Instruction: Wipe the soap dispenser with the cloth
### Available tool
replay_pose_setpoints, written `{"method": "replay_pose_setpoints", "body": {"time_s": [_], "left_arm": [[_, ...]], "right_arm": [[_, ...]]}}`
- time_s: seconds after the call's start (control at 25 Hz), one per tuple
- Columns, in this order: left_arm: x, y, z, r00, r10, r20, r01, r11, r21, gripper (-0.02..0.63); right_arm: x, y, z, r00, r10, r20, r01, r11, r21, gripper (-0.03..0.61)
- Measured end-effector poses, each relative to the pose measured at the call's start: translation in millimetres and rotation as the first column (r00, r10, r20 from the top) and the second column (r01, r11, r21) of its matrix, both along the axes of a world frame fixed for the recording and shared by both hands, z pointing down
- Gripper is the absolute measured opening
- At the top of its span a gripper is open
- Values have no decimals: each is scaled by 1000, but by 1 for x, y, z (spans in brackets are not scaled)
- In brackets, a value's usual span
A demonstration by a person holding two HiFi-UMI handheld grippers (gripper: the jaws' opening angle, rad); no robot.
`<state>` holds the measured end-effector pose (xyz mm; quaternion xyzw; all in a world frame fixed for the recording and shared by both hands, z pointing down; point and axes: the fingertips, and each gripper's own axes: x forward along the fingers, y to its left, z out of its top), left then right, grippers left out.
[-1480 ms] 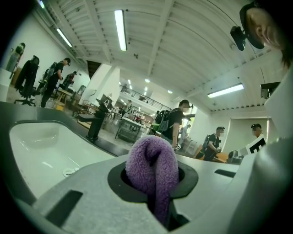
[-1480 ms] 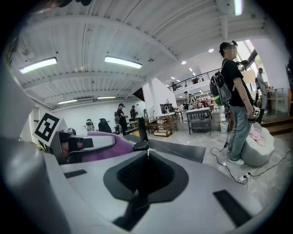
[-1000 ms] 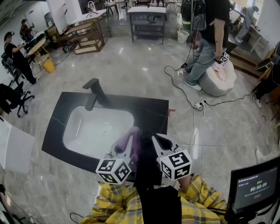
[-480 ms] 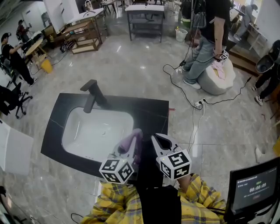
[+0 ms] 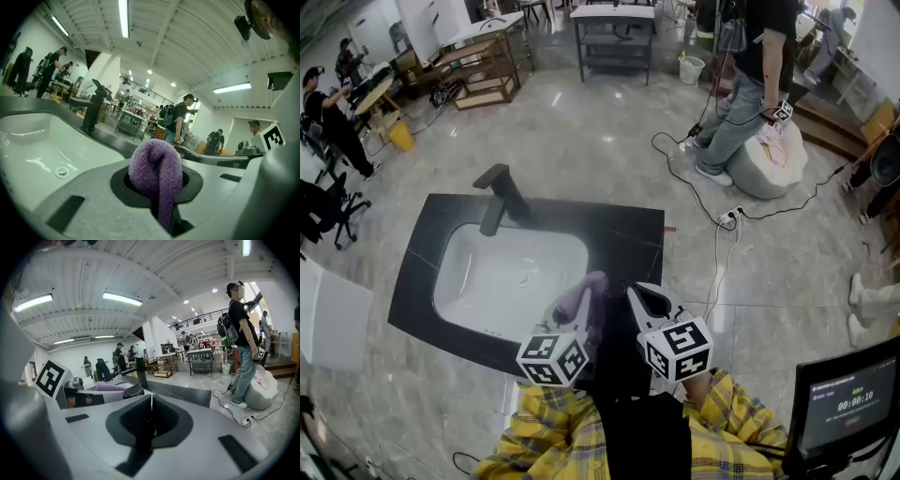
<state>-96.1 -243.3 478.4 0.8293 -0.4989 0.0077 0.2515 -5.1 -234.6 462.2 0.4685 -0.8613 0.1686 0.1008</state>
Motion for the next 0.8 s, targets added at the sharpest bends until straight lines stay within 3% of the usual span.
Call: {"method": "replay_pose_setpoints", "body": {"time_s": [0.32, 0.52, 0.8], "left_arm": [[-14, -5, 18, 994, -93, 58, 94, 995, -19, 43], [-17, -7, 23, 985, -93, 148, 93, 996, 2, 43], [-20, -1, 26, 977, -110, 183, 115, 993, -17, 43]], "right_arm": [[1, 3, 2, 1000, -4, 2, 4, 1000, -4, 6], [1, 4, 5, 1000, -8, 0, 8, 1000, -10, 6], [2, 10, 3, 1000, -12, -5, 12, 1000, -17, 6]]}}
